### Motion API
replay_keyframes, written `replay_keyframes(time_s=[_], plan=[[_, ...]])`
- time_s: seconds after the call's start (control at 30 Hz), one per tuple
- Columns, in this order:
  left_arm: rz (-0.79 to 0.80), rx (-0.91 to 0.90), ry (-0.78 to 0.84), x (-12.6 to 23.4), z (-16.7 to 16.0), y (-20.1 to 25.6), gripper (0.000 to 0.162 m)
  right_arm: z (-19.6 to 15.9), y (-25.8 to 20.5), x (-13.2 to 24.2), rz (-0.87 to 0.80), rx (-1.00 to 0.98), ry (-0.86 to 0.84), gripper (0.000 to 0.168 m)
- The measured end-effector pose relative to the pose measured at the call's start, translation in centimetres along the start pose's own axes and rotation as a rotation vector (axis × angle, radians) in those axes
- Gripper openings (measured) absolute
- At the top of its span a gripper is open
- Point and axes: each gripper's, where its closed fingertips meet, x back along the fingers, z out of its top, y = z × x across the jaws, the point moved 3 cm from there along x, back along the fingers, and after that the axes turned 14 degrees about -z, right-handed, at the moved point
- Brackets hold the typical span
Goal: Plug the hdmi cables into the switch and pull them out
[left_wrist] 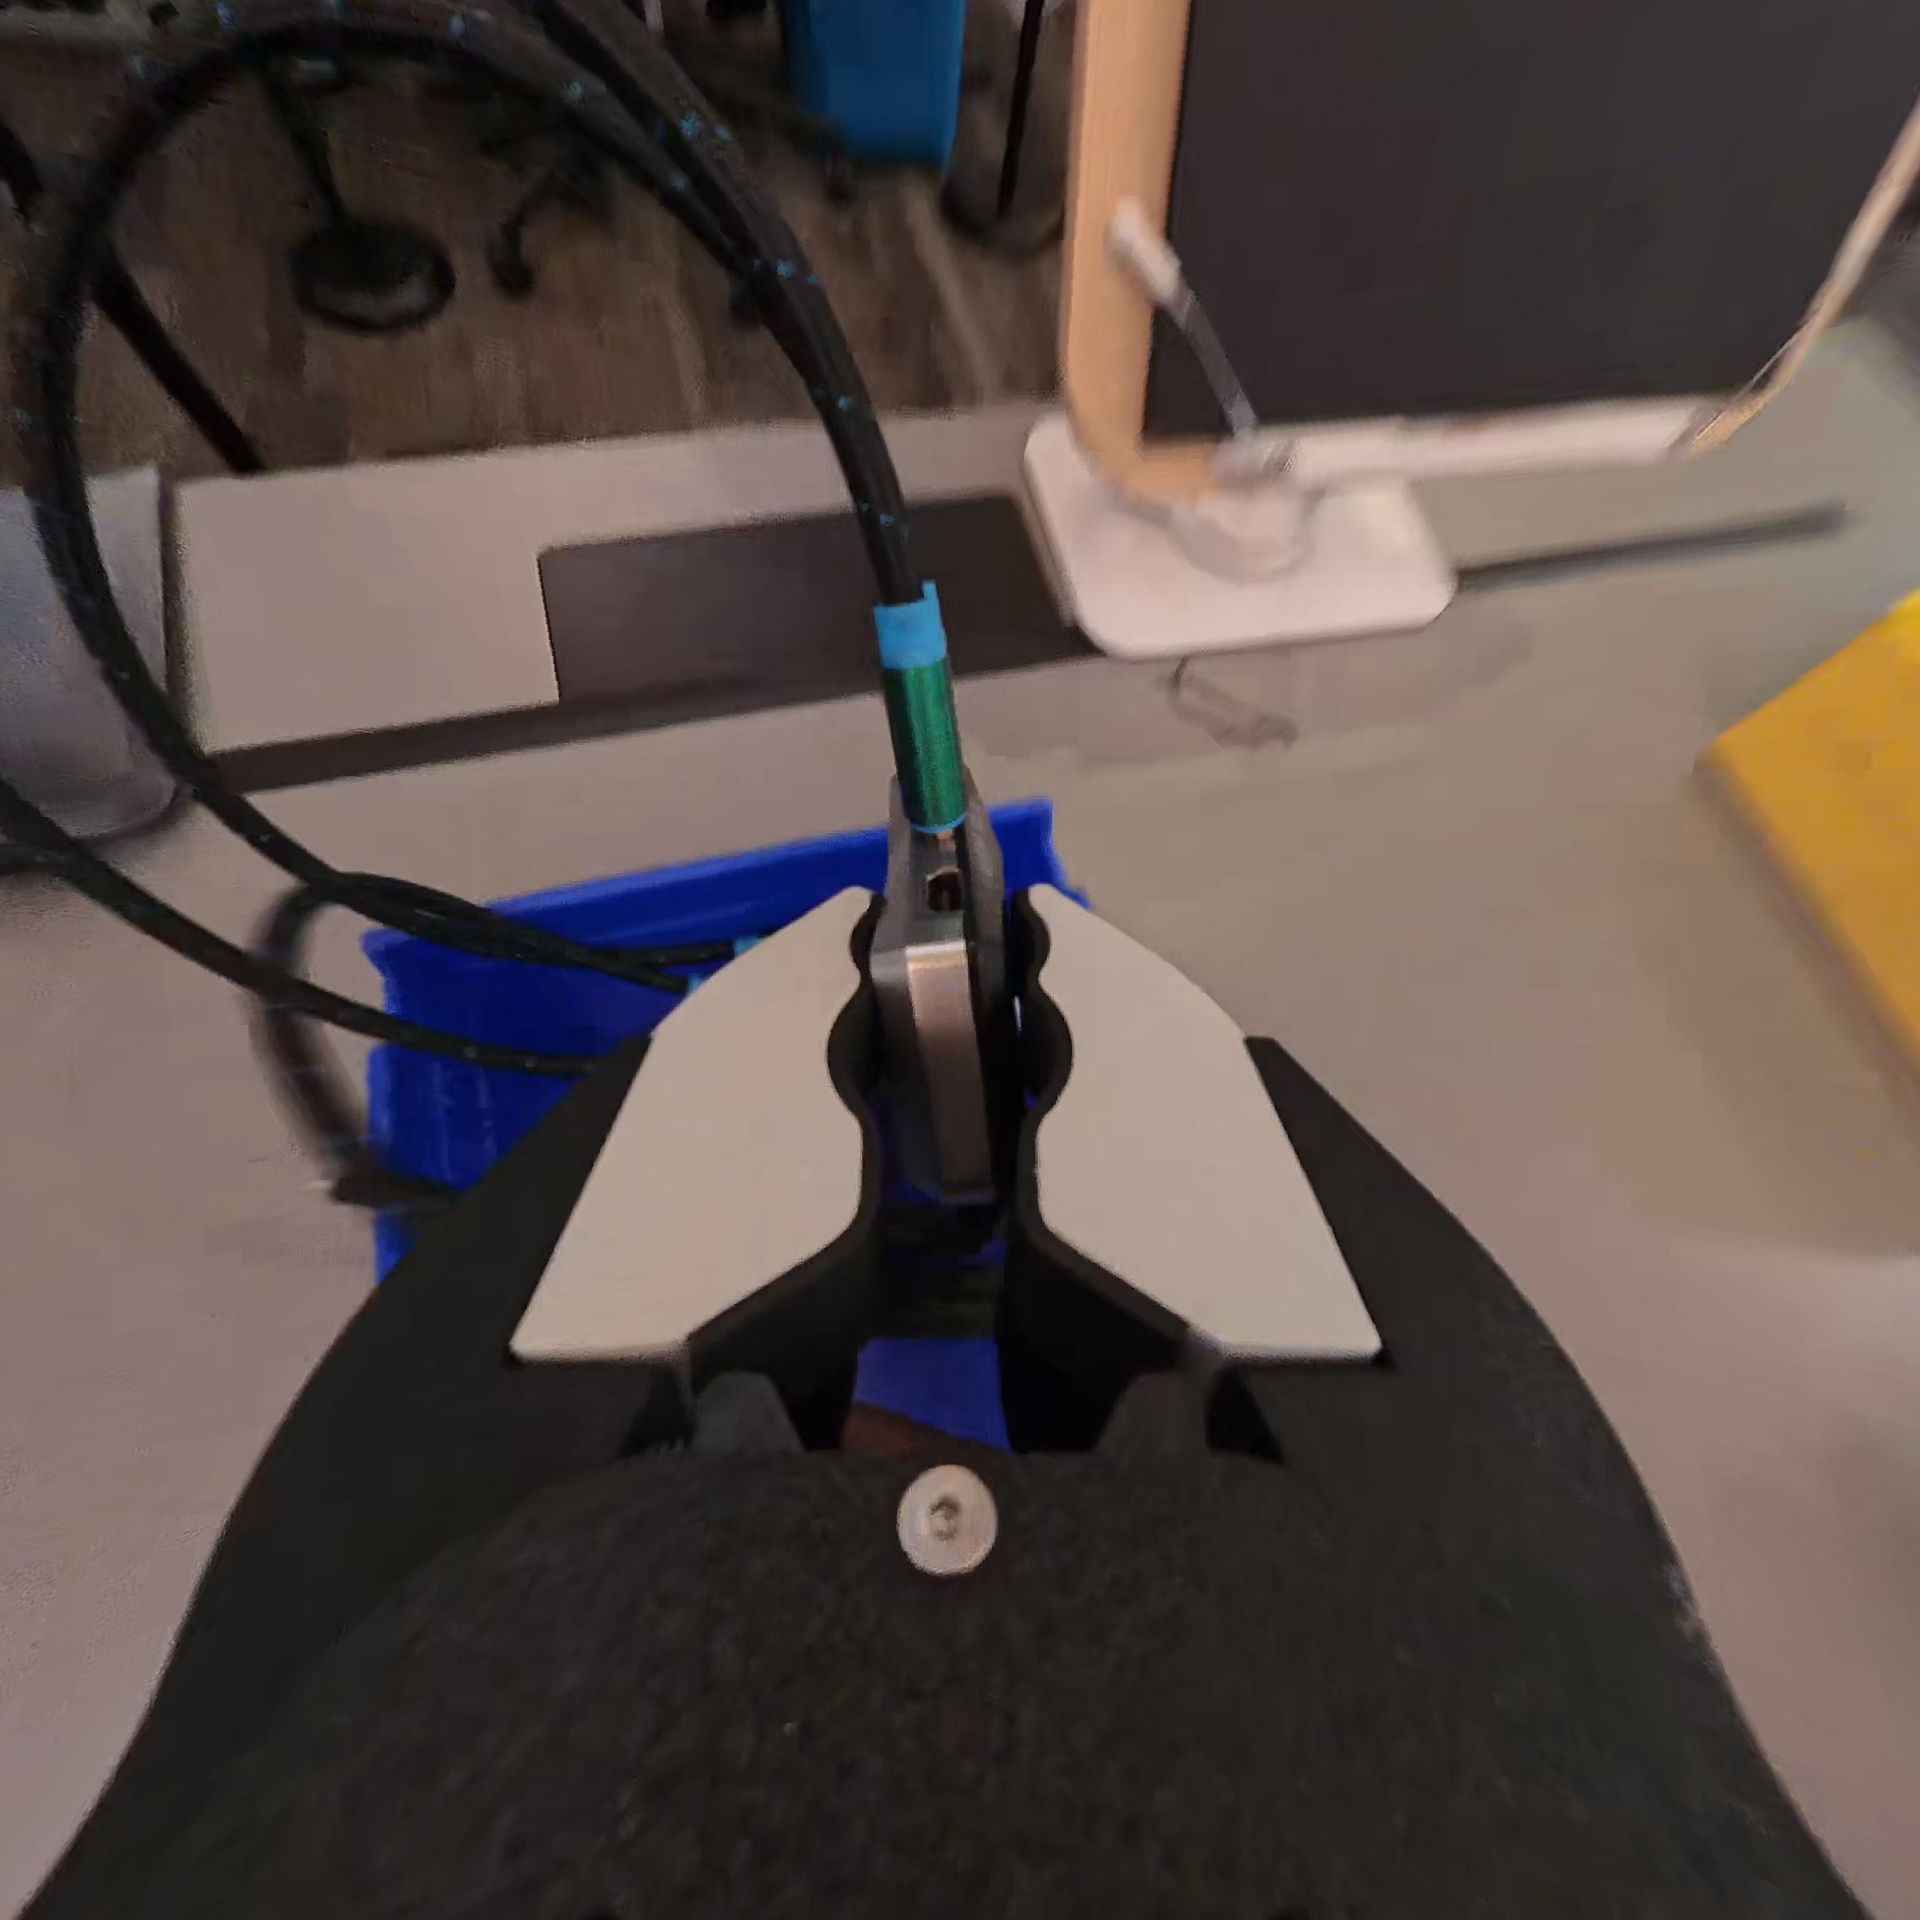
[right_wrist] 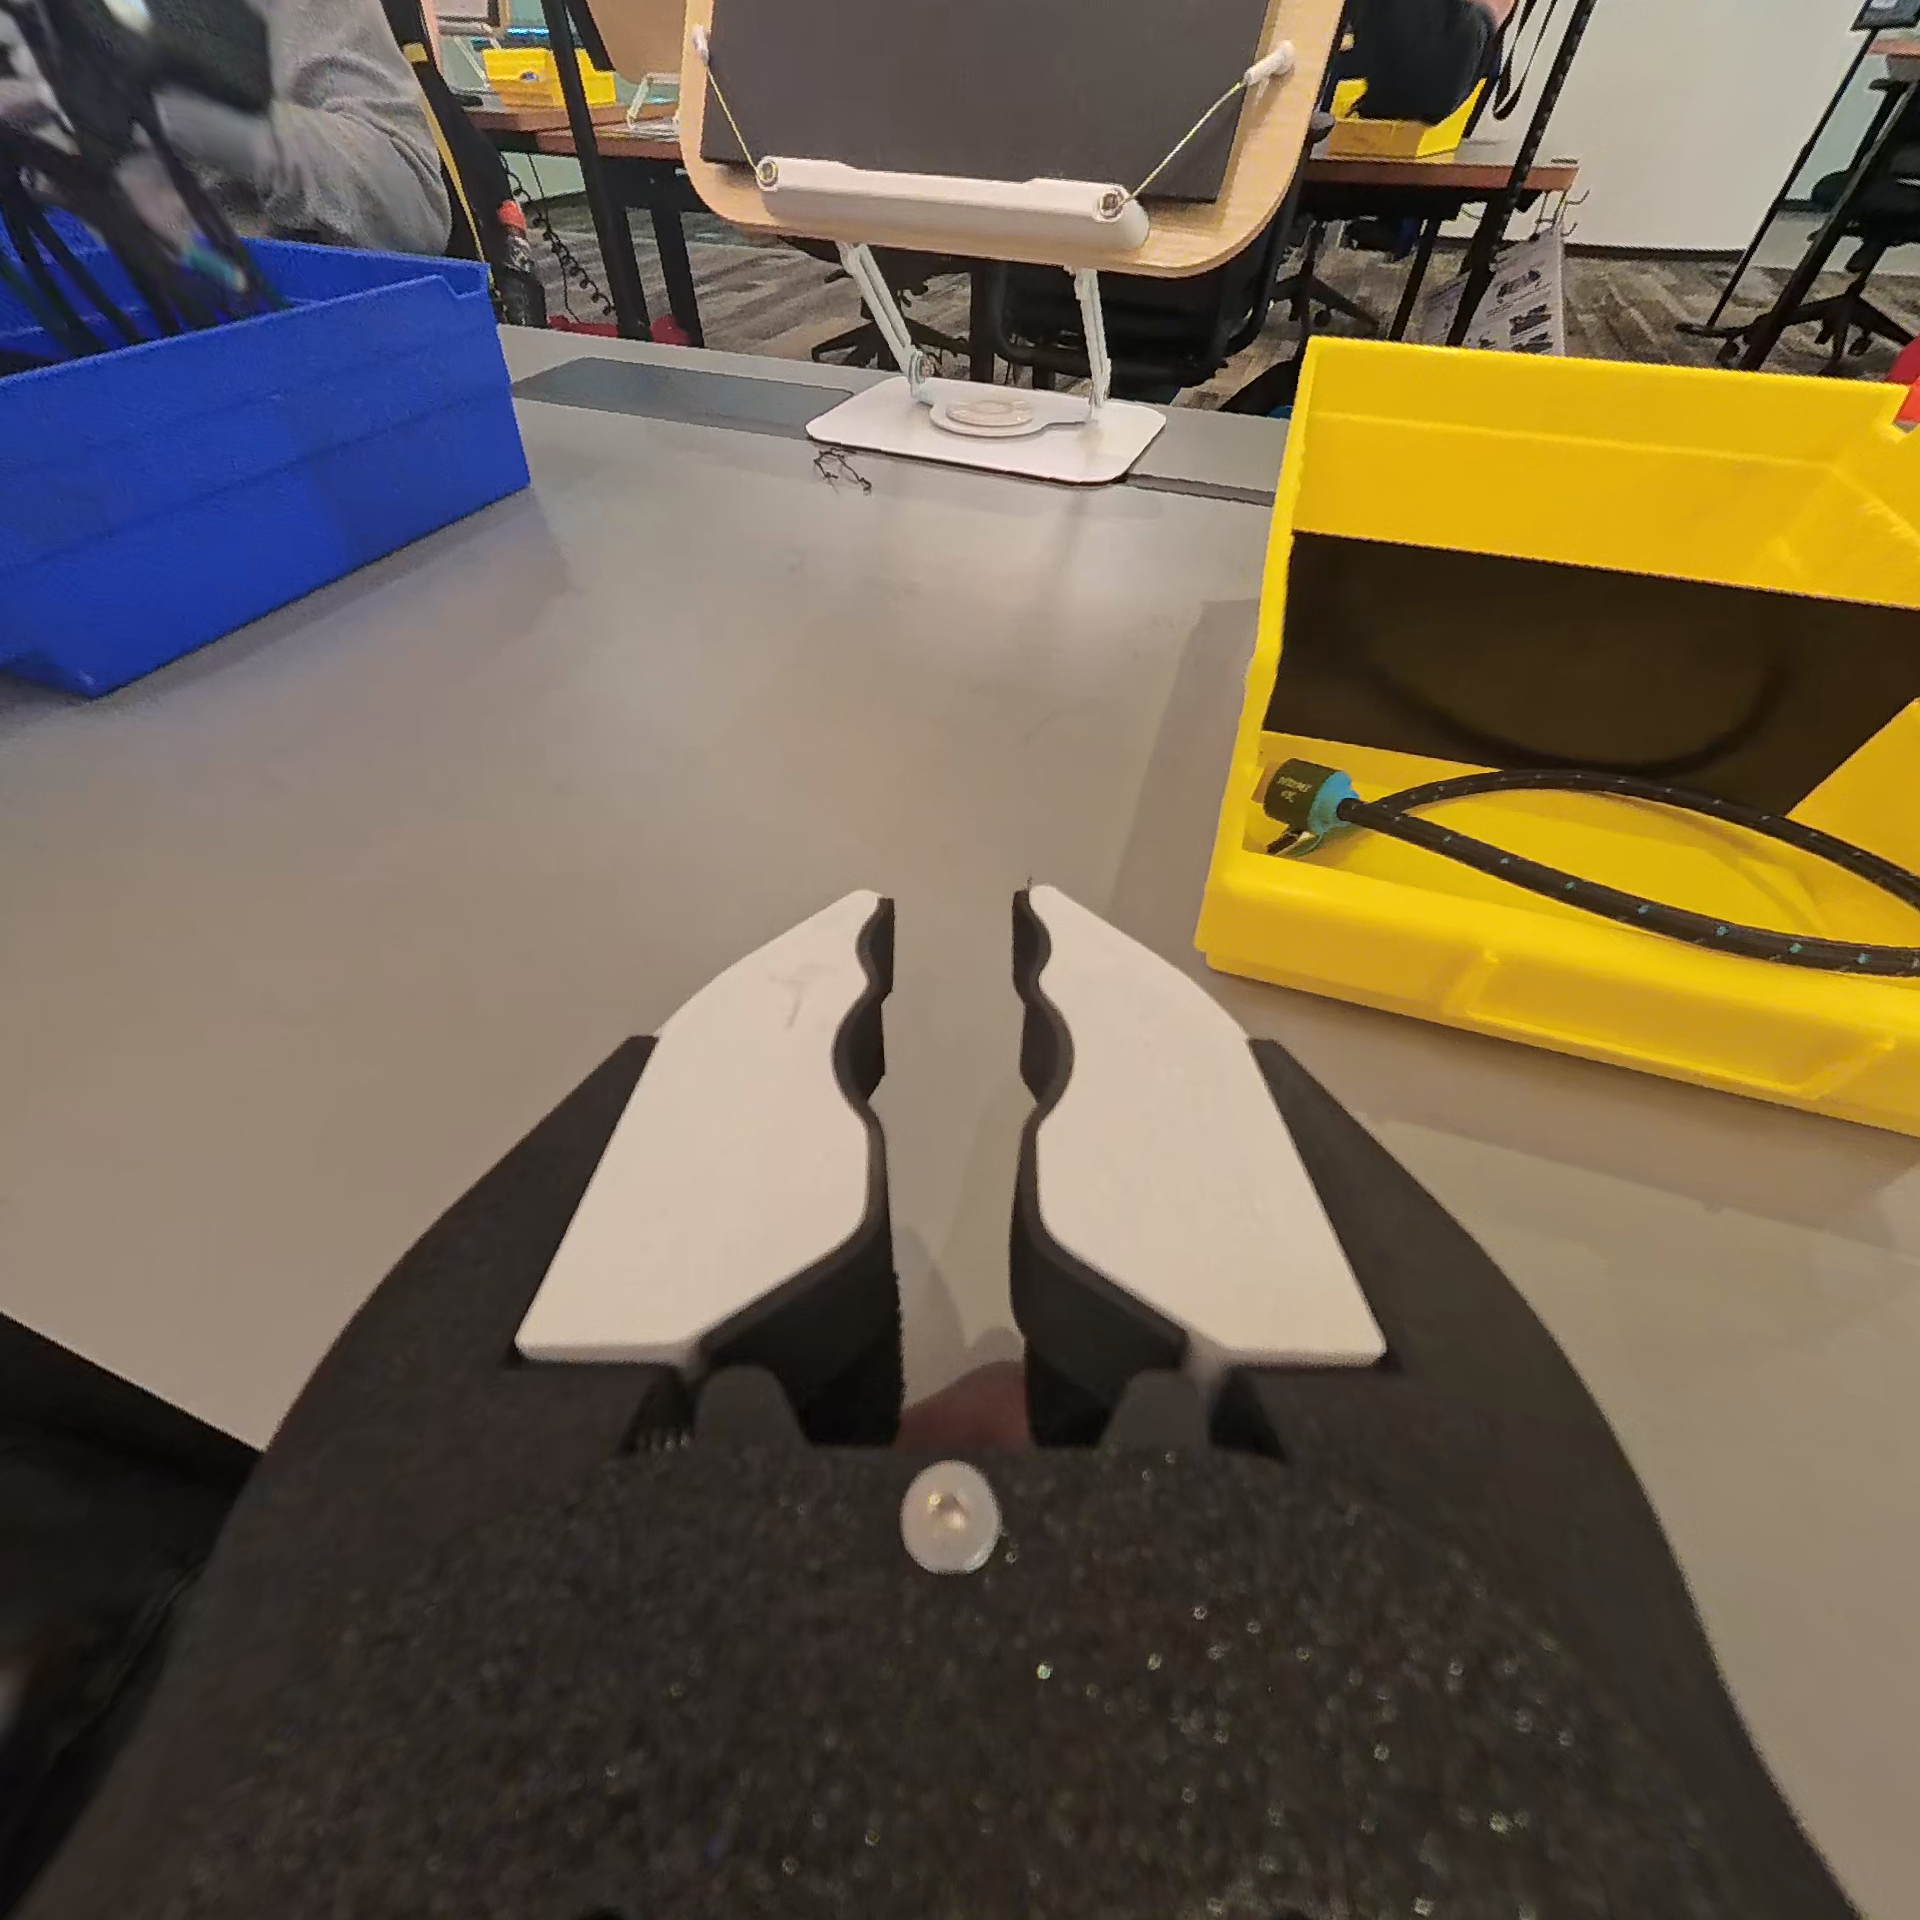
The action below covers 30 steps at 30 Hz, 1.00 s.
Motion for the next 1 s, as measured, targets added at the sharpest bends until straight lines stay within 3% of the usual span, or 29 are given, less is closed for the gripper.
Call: replay_keyframes(time_s=[0.1,0.3,0.43,0.53,0.57,0.67,0.73,0.9,1.0], plan=[[-0.136,0.000,0.190,4.5,4.3,1.5,0.022,0.0,-0.3,0.0,0.007,0.008,0.001,0.021],[-0.241,-0.006,0.425,13.0,10.5,2.8,0.021,0.3,-1.0,-0.2,0.017,0.032,0.016,0.021],[-0.288,-0.051,0.536,16.6,12.9,3.7,0.021,0.4,-1.5,-0.4,0.030,0.041,0.016,0.021],[-0.433,-0.031,0.614,17.5,14.0,5.3,0.021,0.4,-1.7,-0.4,0.037,0.045,0.018,0.021],[-0.435,-0.017,0.553,16.2,13.6,5.6,0.021,0.4,-1.8,-0.4,0.038,0.048,0.020,0.021],[-0.227,-0.156,0.188,10.7,10.1,5.3,0.021,0.5,-1.9,-0.4,0.041,0.056,0.023,0.021],[-0.217,-0.170,0.077,8.7,8.2,5.3,0.021,0.5,-1.9,-0.4,0.042,0.056,0.022,0.021],[0.000,-0.289,-0.141,7.0,4.3,1.8,0.022,0.4,-1.3,-0.1,0.028,0.049,0.022,0.021],[0.032,-0.289,-0.249,6.6,1.9,0.1,0.022,0.4,-1.1,0.0,0.025,0.045,0.021,0.021]])
